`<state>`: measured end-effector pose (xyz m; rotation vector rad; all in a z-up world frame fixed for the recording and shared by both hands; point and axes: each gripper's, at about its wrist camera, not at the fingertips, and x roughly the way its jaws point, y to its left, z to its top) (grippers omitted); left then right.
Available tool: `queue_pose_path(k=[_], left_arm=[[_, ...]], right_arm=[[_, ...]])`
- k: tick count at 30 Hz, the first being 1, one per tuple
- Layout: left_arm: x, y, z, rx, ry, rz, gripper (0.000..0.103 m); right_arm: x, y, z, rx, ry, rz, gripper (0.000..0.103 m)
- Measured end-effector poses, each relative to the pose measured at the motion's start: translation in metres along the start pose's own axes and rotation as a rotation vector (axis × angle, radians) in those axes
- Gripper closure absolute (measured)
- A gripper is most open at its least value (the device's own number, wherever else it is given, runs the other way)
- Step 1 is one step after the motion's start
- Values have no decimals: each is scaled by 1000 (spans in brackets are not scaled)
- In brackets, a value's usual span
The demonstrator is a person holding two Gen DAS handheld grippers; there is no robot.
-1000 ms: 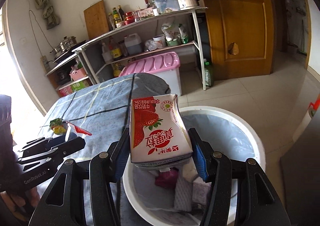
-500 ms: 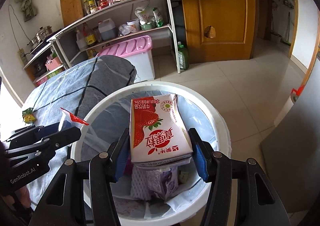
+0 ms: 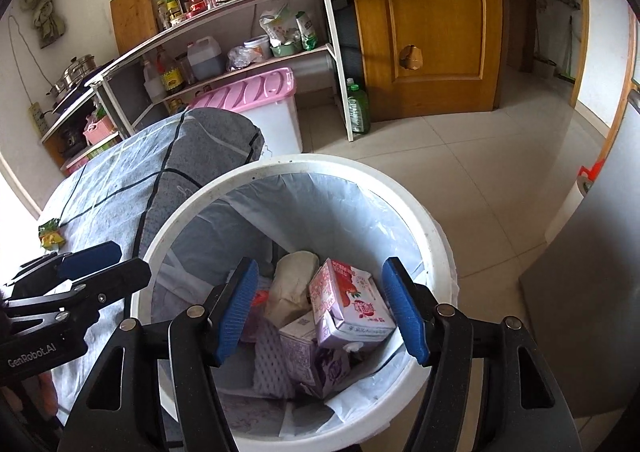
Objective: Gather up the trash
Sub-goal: 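Open both tools over the bin to drop the carton and cup, then move both tools back over the table toward the green and yellow wrappers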
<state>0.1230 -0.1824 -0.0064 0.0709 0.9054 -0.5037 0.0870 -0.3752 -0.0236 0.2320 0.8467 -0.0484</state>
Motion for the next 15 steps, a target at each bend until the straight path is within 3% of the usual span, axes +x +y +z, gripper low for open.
queue_pose_path(k=[15], left_arm=[[-60, 52, -13, -63, -108, 76, 47]], right_arm=[[-20, 48, 4, -35, -57, 79, 38]])
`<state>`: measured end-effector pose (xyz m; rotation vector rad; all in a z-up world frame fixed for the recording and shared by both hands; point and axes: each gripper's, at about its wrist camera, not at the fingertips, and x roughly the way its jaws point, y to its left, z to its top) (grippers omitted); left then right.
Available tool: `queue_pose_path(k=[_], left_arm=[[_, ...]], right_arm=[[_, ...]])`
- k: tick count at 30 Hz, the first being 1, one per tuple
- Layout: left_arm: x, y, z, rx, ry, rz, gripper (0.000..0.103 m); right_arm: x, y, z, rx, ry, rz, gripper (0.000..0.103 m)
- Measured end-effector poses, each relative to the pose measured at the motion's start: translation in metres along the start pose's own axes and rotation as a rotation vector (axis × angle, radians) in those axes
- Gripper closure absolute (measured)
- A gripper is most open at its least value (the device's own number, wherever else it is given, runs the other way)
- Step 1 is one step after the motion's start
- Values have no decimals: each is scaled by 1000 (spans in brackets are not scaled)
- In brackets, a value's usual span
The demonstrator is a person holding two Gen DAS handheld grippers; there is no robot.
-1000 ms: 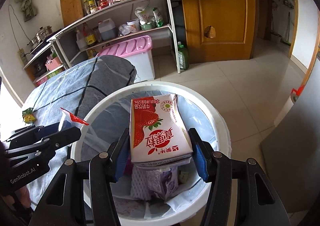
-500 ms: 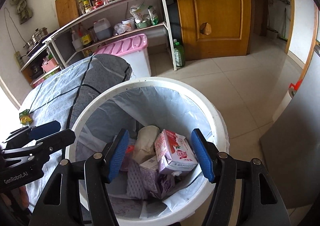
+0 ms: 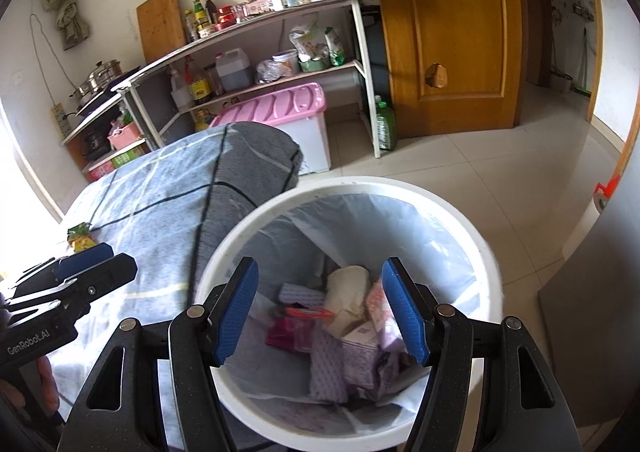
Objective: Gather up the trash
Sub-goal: 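Move both tools back over the table toward the green and yellow wrappers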
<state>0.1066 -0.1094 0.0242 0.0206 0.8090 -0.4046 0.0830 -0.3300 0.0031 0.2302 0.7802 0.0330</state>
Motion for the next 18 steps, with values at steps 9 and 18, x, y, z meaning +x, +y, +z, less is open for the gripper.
queue_pose_path(k=[9, 18], left_arm=[[-34, 51, -5, -64, -48, 60, 47], [-63, 123, -14, -172, -95, 152, 47]], right_arm=[[-6, 56, 4, -70, -29, 72, 38], [11, 121, 4, -151, -10, 166, 38]])
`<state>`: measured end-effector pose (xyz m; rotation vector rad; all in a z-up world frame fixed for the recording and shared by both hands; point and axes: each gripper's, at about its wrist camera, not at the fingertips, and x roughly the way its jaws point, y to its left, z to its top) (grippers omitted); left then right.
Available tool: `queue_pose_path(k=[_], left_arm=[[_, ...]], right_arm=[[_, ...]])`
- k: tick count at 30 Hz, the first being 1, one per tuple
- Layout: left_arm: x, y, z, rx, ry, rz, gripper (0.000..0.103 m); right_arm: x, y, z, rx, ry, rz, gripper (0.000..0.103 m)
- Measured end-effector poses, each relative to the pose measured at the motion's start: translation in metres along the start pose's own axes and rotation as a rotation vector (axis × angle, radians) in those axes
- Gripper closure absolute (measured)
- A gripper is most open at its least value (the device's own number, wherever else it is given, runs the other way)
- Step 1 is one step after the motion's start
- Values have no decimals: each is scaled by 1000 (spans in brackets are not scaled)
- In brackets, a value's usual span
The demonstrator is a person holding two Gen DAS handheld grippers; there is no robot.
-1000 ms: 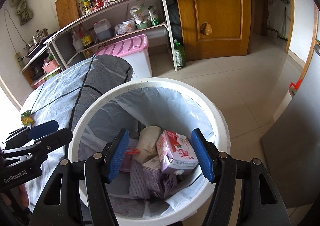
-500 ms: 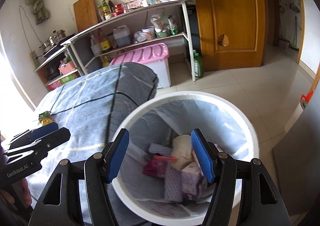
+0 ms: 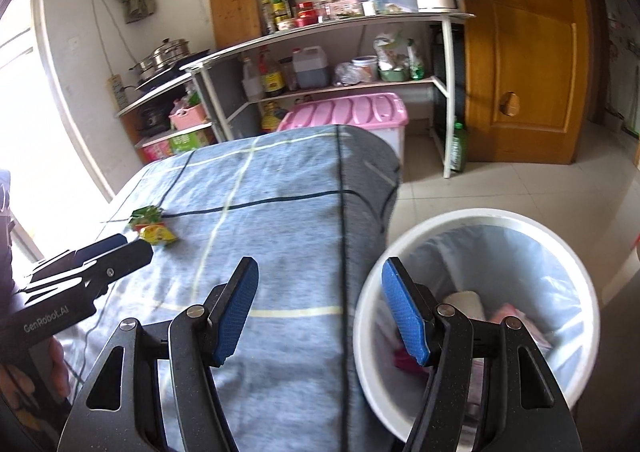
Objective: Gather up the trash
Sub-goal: 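Move both tools back over the table toward the green and yellow wrappers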
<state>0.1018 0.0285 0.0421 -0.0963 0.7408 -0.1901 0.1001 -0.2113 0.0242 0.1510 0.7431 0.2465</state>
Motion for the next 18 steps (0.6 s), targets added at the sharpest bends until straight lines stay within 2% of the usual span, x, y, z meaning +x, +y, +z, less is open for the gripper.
queue_pose_path(k=[13, 18], left_arm=[[-10, 123, 14, -158, -14, 161, 47], [-7, 155, 18, -180, -5, 170, 46]], right_arm=[[61, 85, 11, -130, 65, 141, 38], [88, 116, 11, -182, 98, 186, 38]])
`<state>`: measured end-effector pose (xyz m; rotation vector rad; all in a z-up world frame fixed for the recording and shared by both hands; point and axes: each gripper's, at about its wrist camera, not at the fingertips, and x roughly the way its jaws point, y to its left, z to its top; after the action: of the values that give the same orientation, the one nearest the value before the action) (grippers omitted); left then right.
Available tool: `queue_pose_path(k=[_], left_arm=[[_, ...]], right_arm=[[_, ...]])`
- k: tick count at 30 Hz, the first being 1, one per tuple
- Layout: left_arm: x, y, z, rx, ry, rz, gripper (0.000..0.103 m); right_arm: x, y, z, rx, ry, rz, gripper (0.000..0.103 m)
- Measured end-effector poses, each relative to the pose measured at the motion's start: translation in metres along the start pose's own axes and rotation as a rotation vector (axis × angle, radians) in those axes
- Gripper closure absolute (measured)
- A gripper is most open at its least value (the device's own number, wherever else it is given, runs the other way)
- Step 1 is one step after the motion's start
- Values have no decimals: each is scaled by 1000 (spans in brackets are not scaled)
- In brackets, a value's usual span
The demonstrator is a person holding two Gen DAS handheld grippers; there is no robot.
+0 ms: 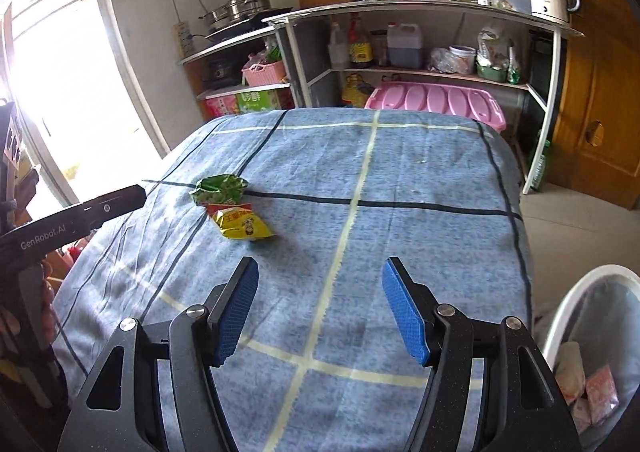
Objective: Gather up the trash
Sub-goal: 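Move both tools back over the table toward the green and yellow wrappers, then grasp the yellow snack bag with the right tool while the left tool grasps the green wrapper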
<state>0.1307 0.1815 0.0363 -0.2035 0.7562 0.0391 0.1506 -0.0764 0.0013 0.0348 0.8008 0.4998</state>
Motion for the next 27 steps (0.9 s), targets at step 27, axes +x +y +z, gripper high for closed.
queue_pose_path(k=[27], left_arm=[[66, 47, 25, -62, 74, -43, 42]], right_arm=[[122, 53, 29, -135, 147, 96, 38]])
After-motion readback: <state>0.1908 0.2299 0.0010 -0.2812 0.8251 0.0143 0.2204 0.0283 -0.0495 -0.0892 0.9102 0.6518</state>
